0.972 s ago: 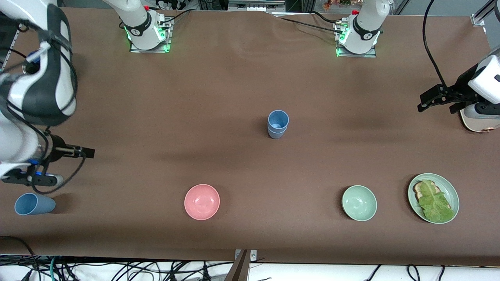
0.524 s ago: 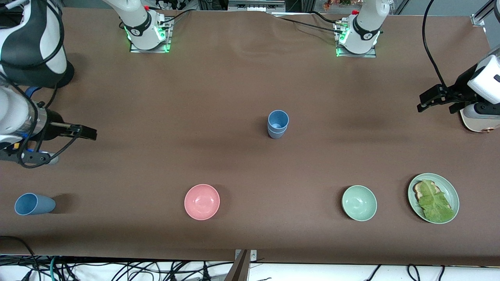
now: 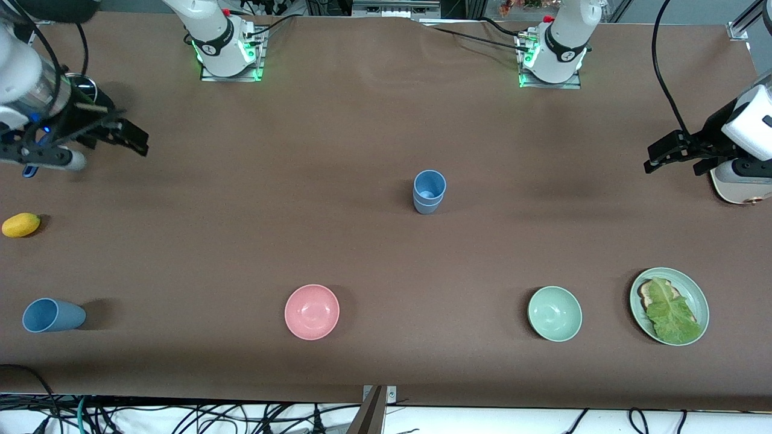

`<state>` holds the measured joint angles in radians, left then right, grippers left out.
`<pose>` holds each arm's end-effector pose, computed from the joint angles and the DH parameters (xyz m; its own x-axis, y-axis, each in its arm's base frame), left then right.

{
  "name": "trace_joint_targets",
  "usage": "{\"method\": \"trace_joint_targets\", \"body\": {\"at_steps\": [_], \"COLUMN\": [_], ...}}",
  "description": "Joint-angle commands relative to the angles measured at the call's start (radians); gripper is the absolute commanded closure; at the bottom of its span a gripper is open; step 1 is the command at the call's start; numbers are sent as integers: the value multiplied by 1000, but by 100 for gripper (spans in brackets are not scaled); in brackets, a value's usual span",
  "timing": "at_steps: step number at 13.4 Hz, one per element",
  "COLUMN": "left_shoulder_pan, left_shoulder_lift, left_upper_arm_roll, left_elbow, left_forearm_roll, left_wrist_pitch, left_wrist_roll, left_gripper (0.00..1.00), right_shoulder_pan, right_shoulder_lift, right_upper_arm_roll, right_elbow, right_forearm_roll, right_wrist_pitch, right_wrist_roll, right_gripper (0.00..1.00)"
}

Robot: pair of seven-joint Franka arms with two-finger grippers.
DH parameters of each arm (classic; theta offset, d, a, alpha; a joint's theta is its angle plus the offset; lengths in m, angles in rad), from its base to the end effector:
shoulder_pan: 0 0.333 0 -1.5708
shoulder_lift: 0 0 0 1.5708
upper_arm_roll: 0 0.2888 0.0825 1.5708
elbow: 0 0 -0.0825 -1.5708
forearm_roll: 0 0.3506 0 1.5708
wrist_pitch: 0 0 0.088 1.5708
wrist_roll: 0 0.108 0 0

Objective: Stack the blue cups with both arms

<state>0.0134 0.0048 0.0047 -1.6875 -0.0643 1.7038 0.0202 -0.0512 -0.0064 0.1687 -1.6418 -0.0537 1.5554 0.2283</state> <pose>0.5312 0.0035 0.5540 0.9999 0.0065 0.0125 0.0057 -0.9980 0.0635 0.5121 0.0548 0.5674 0.9916 -0.1114 -0.0655 -0.1067 -0.9917 0.0713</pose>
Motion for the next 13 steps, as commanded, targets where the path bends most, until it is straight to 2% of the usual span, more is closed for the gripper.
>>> {"method": "trace_joint_targets", "body": {"at_steps": [1, 3, 6, 13], "left_shoulder_pan": [-3, -3, -3, -3], "left_shoulder_lift": [-16, -16, -16, -16], "left_upper_arm_roll": [1, 1, 1, 3], "left_elbow": [-12, -14, -12, -12], "left_forearm_roll": [-5, -5, -3, -5], "left_wrist_pitch": [10, 10, 10, 10], "left_wrist_roll": [0, 0, 0, 0], "left_gripper": [0, 0, 0, 0], "right_shoulder_pan": [-12, 13, 28, 31], "right_shoulder_lift": [23, 34, 49, 82], "right_upper_arm_roll": [5, -55, -100, -103], "right_elbow": [-3, -13, -6, 16], "right_forearm_roll": [-12, 17, 54, 92], "right_wrist_pitch": [5, 92, 107, 106], "right_wrist_roll": [-61, -69, -73, -55], "right_gripper": [0, 0, 0, 0]}}
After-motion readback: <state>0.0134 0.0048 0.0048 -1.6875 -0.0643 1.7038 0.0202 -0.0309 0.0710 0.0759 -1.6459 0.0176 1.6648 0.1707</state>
